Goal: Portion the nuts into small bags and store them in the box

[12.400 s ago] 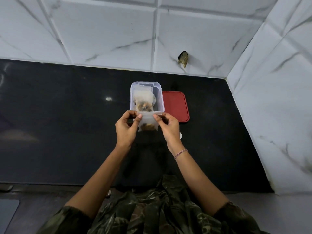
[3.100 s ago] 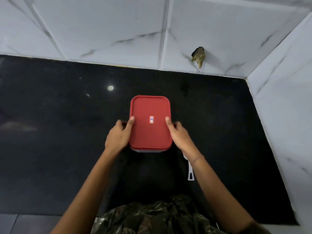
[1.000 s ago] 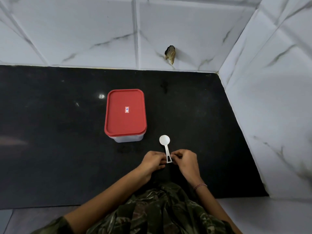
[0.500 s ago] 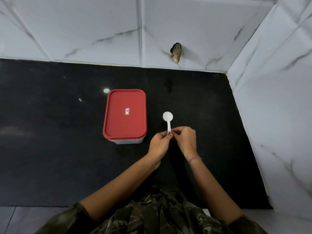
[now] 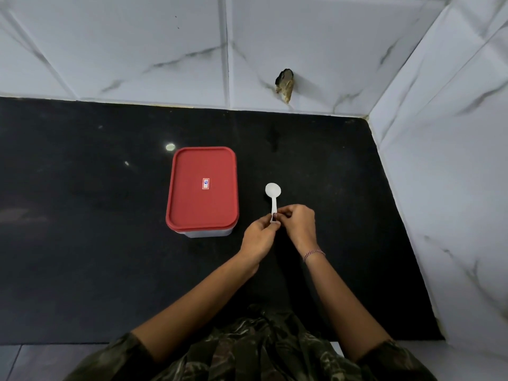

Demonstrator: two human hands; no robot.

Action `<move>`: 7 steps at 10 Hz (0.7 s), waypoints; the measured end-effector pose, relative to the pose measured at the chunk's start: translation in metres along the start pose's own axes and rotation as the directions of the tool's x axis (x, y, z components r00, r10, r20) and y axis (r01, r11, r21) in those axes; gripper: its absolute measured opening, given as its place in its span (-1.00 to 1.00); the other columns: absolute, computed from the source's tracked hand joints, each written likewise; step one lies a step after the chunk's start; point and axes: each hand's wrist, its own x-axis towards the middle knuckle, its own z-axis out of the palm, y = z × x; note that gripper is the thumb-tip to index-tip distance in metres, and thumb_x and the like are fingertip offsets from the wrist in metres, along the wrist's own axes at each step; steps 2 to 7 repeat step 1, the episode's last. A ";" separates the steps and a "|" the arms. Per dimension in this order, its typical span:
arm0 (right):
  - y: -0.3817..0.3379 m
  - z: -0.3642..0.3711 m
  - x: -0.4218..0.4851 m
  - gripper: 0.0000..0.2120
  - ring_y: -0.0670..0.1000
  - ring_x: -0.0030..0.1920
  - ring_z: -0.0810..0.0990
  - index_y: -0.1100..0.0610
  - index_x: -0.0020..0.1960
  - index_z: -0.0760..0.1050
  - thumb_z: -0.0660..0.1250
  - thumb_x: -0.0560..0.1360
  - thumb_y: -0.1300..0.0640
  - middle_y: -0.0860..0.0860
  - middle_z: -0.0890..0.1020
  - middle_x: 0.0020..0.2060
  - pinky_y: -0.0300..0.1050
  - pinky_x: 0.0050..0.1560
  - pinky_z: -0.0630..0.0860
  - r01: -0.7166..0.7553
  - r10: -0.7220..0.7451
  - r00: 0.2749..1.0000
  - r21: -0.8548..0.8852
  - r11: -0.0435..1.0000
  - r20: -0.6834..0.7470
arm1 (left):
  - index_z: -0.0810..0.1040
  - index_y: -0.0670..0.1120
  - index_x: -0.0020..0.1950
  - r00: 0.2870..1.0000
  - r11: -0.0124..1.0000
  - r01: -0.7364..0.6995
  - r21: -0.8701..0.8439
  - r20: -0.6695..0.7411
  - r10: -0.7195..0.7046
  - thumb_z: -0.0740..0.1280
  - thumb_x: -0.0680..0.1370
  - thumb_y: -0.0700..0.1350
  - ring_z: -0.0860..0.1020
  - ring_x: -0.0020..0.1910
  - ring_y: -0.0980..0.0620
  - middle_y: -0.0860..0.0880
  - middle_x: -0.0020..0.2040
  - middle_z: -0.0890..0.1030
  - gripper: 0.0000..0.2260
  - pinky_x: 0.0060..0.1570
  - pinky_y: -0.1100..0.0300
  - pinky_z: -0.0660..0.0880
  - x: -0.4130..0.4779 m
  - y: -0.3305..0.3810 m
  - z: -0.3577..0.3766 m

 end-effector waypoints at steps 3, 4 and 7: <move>-0.003 -0.002 -0.003 -0.81 -0.06 -0.07 0.64 0.20 0.06 0.61 0.40 0.46 0.20 0.05 0.67 -0.10 -0.27 -0.03 0.52 0.006 -0.006 1.000 0.009 1.000 -0.016 | 0.29 -0.03 0.50 0.999 0.991 -0.028 0.131 0.044 0.022 0.22 0.62 -0.12 0.43 0.30 0.11 0.01 0.39 0.44 -0.57 0.12 0.34 0.33 -0.013 0.003 0.001; -0.003 -0.002 -0.003 -0.81 -0.06 -0.07 0.64 0.20 0.06 0.61 0.40 0.46 0.20 0.05 0.67 -0.10 -0.27 -0.03 0.52 0.006 -0.006 1.000 0.009 1.000 -0.016 | 0.29 -0.03 0.50 0.999 0.991 -0.028 0.131 0.044 0.022 0.22 0.62 -0.12 0.43 0.30 0.11 0.01 0.39 0.44 -0.57 0.12 0.34 0.33 -0.013 0.003 0.001; -0.003 -0.002 -0.003 -0.81 -0.06 -0.07 0.64 0.20 0.06 0.61 0.40 0.46 0.20 0.05 0.67 -0.10 -0.27 -0.03 0.52 0.006 -0.006 1.000 0.009 1.000 -0.016 | 0.29 -0.03 0.50 0.999 0.991 -0.028 0.131 0.044 0.022 0.22 0.62 -0.12 0.43 0.30 0.11 0.01 0.39 0.44 -0.57 0.12 0.34 0.33 -0.013 0.003 0.001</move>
